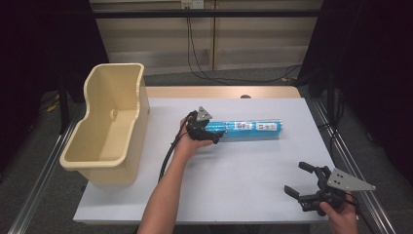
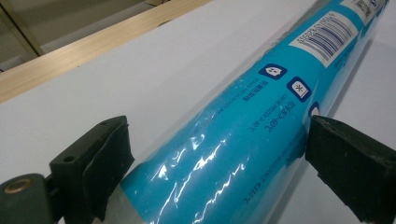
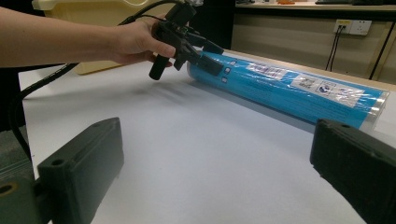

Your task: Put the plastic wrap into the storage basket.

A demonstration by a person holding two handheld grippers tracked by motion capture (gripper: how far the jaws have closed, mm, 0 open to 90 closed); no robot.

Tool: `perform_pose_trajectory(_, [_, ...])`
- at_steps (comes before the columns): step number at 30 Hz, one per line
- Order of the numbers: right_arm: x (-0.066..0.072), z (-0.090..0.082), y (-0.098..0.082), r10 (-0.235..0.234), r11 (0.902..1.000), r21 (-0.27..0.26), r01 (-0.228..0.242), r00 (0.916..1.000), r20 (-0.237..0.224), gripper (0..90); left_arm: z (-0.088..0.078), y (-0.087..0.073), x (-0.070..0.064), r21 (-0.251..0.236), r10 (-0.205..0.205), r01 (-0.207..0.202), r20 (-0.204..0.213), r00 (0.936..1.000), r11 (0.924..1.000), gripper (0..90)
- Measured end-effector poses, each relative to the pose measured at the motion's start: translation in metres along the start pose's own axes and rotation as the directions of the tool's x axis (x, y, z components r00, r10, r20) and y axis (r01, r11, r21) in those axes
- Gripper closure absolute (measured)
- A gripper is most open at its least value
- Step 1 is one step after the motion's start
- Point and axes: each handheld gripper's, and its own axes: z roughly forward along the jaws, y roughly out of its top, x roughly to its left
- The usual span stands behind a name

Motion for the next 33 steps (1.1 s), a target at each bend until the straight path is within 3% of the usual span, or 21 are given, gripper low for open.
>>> perform_pose_trajectory(6, [0.001, 0.002, 0.0, -0.003, 1.0, 0.008, 0.003, 0.9999, -0.013, 2.5, -0.008, 0.003, -0.006, 0.042, 0.049, -0.049, 0.021, 0.9986, 0.9979, 13.8])
perform_pose_trajectory(10, [0.002, 0.003, 0.0, -0.009, 0.9998, 0.017, 0.009, 0.9997, -0.023, 2.6, -0.016, 0.002, -0.007, 0.02, 0.027, -0.027, 0.029, 0.9992, 0.9994, 21.9])
perform_pose_trajectory(11, [0.003, 0.004, 0.0, -0.009, 0.9997, 0.021, 0.01, 0.9996, -0.026, 2.6, -0.022, 0.0, -0.006, -0.009, 0.01, -0.009, 0.046, 0.9989, 0.9999, 25.4])
perform_pose_trajectory(13, [0.003, 0.004, 0.0, -0.01, 0.9996, 0.026, 0.011, 0.9995, -0.029, 2.7, -0.025, -0.004, -0.005, -0.037, 0.025, -0.023, 0.053, 0.9983, 0.999, 28.3])
perform_pose_trajectory(15, [0.004, 0.005, 0.001, -0.011, 0.9995, 0.028, 0.011, 0.9995, -0.029, 2.6, -0.023, -0.004, -0.006, -0.038, 0.027, -0.025, 0.053, 0.9982, 0.9989, 27.4])
perform_pose_trajectory(19, [0.004, 0.004, 0.002, -0.017, 0.9994, 0.03, 0.018, 0.9992, -0.035, 2.7, -0.008, -0.002, -0.009, 0.038, 0.107, -0.109, 0.064, 0.9922, 0.9933, 14.3])
perform_pose_trajectory(21, [0.004, 0.004, 0.001, -0.015, 0.9993, 0.034, 0.016, 0.9992, -0.038, 2.9, 0.0, 0.0, -0.008, 0.054, 0.102, -0.108, 0.099, 0.9899, 0.9927, 11.1])
perform_pose_trajectory(23, [0.002, 0.004, 0.0, -0.013, 0.9993, 0.036, 0.015, 0.9992, -0.038, 3.0, 0.003, 0.001, -0.006, 0.073, 0.099, -0.107, 0.107, 0.9893, 0.9915, 9.0])
perform_pose_trajectory(26, [-0.001, 0.004, -0.001, -0.004, 0.9993, 0.036, 0.006, 0.9992, -0.039, 3.0, 0.002, 0.0, -0.006, 0.073, 0.109, -0.118, 0.117, 0.9871, 0.9904, 9.7])
perform_pose_trajectory(29, [-0.002, 0.004, -0.001, -0.002, 0.9994, 0.033, 0.004, 0.9993, -0.039, 3.0, -0.005, 0.004, -0.01, 0.11, 0.152, -0.165, 0.12, 0.9811, 0.9801, 13.2])
perform_pose_trajectory(32, [-0.001, 0.004, -0.001, -0.005, 0.9993, 0.036, 0.006, 0.9991, -0.042, 3.0, -0.014, 0.007, -0.012, 0.123, 0.148, -0.165, 0.132, 0.9801, 0.9786, 24.4])
perform_pose_trajectory(33, [0.0, 0.005, -0.001, -0.01, 0.9991, 0.041, 0.011, 0.999, -0.043, 3.0, -0.027, 0.006, -0.011, 0.098, 0.088, -0.103, 0.152, 0.9844, 0.9898, 29.8])
